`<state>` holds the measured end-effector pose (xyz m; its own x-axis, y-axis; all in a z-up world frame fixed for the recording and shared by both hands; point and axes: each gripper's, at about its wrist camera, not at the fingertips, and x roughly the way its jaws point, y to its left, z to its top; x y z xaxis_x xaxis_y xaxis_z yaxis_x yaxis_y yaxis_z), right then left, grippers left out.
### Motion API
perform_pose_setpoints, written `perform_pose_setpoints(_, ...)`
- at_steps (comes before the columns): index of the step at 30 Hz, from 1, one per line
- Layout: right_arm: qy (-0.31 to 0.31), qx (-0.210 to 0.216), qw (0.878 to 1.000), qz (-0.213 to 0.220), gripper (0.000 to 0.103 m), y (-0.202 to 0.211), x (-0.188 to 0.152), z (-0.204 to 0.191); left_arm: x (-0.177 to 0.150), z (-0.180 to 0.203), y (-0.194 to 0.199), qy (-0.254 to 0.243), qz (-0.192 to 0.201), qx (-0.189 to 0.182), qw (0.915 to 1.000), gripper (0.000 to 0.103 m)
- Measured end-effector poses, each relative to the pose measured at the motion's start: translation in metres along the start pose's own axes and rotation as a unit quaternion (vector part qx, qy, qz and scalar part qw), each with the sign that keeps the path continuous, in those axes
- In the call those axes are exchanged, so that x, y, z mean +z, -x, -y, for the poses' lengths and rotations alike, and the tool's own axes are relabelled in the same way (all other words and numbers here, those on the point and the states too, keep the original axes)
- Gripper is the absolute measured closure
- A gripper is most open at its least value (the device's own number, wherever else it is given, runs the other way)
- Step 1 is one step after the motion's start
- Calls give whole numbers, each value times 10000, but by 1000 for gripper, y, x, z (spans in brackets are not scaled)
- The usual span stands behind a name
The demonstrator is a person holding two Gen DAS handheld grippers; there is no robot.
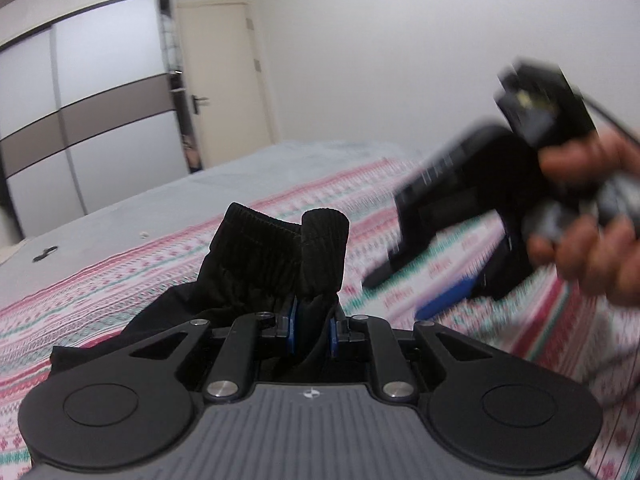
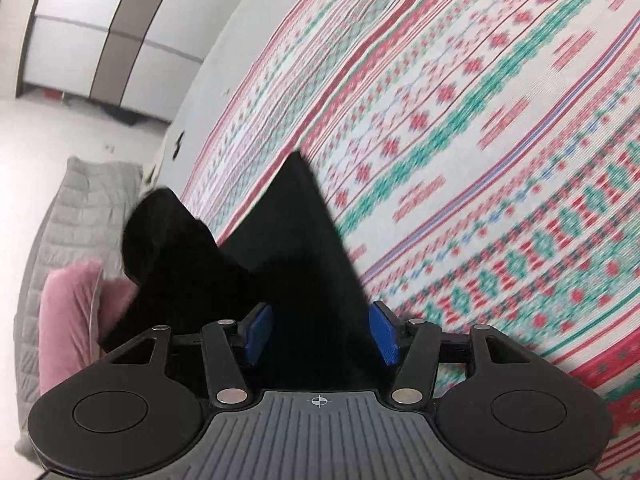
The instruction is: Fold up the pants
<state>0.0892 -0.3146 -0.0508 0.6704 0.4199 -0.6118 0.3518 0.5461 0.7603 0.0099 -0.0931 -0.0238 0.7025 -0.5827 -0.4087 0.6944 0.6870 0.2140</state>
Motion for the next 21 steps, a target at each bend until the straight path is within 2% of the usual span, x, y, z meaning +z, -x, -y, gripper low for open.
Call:
perform_pose_setpoints(5,-32,-76,9998,189,48,6,7,5,-13,11,-5,-443,-312,-178,9984,59)
perform_pose_setpoints(10,100,-183,9995,225,48,3,7,4,-21,12,-6,-531,-542,-446,9961,54)
perform_pose_setpoints(12,171,-282,9990,289,48,3,9,3,-24,11,-2,-516,-691,-782,9932,47)
perform_pose_setpoints(15,162,-261,9987,405,46,6,14,5,-30,9,11,-539,-706,-1221,9885,38)
perform_pose_setpoints(17,200,-295,9983,456,45,9,16,6,-30,-2,24,-333,-709,-1531,9851,36)
perform_pose_setpoints(21,474,-295,9976,407,45,9,14,-1,-28,-48,48,450,-628,-1673,9829,36)
